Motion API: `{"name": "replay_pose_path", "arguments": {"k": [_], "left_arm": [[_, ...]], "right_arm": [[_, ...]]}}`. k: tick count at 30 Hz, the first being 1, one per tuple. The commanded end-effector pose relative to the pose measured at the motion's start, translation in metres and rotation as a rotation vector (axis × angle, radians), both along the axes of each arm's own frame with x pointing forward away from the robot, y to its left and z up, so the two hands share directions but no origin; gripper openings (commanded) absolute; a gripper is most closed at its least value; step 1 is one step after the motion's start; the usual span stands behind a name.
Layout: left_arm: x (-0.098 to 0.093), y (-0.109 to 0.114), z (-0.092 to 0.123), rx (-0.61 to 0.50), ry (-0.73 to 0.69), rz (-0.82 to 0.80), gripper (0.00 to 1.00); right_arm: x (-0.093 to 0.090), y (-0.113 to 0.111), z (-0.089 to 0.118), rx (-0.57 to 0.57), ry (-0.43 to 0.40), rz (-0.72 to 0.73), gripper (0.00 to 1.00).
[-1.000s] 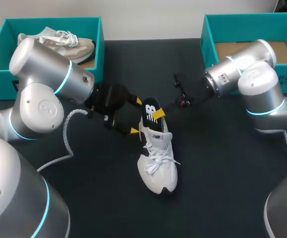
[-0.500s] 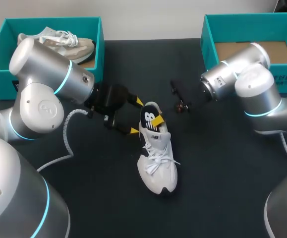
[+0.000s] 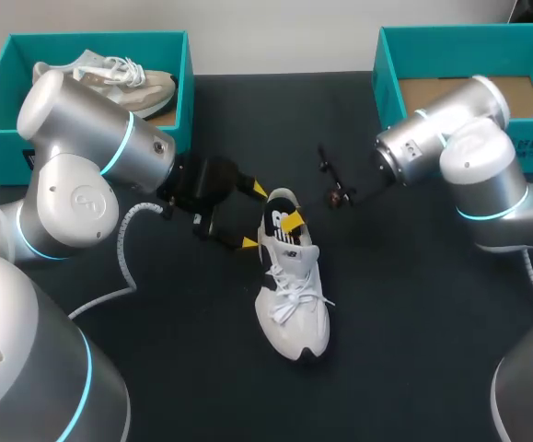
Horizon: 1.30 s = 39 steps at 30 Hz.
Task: Take the shoe out of the shoebox, open the shoe tongue, remove and reinsert the insole, then place the shoe into the shoebox
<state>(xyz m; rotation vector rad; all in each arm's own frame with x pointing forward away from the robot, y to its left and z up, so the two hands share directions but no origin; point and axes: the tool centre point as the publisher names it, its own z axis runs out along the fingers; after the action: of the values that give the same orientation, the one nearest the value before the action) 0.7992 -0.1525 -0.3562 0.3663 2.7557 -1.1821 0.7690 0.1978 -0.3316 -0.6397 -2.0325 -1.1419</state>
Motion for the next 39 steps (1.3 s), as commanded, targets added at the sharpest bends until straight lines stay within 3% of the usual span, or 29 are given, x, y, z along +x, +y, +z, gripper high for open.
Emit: {"name": "replay_pose_path", "arguments": {"k": [1, 5, 17, 21, 30, 32, 35, 37, 39], "left_arm": [[0.000, -0.001, -0.001, 0.003, -0.001, 0.001, 1.00], [0.000, -0.001, -0.001, 0.003, -0.001, 0.001, 1.00], [0.000, -0.001, -0.001, 0.003, -0.001, 0.001, 1.00], [0.000, -0.001, -0.001, 0.003, -0.001, 0.001, 1.00], [0.000, -0.001, -0.001, 0.003, -0.001, 0.001, 1.00], [0.000, -0.001, -0.001, 0.003, -0.001, 0.001, 1.00], [0.000, -0.001, -0.001, 0.003, -0.001, 0.001, 1.00], [-0.004, 0.005, 0.007, 0.026, -0.014, -0.028, 1.00], [-0.005, 0.011, 0.012, 0.031, -0.011, -0.047, 1.00]], "right_arm": [[-0.004, -0.003, 0.026, -0.037, -0.037, -0.029, 0.34], [0.001, -0.011, 0.029, -0.044, -0.056, -0.039, 0.35], [0.048, 0.004, 0.050, -0.050, -0.119, 0.031, 0.36], [0.046, -0.002, 0.069, -0.069, -0.171, -0.002, 0.36], [0.024, -0.022, 0.116, -0.112, -0.226, -0.133, 0.37], [0.021, -0.025, 0.123, -0.118, -0.221, -0.160, 0.33], [0.019, -0.026, 0.132, -0.148, -0.199, -0.214, 0.00], [0.019, -0.026, 0.136, -0.180, -0.178, -0.278, 0.00], [0.017, -0.026, 0.140, -0.290, -0.133, -0.338, 0.00]]}}
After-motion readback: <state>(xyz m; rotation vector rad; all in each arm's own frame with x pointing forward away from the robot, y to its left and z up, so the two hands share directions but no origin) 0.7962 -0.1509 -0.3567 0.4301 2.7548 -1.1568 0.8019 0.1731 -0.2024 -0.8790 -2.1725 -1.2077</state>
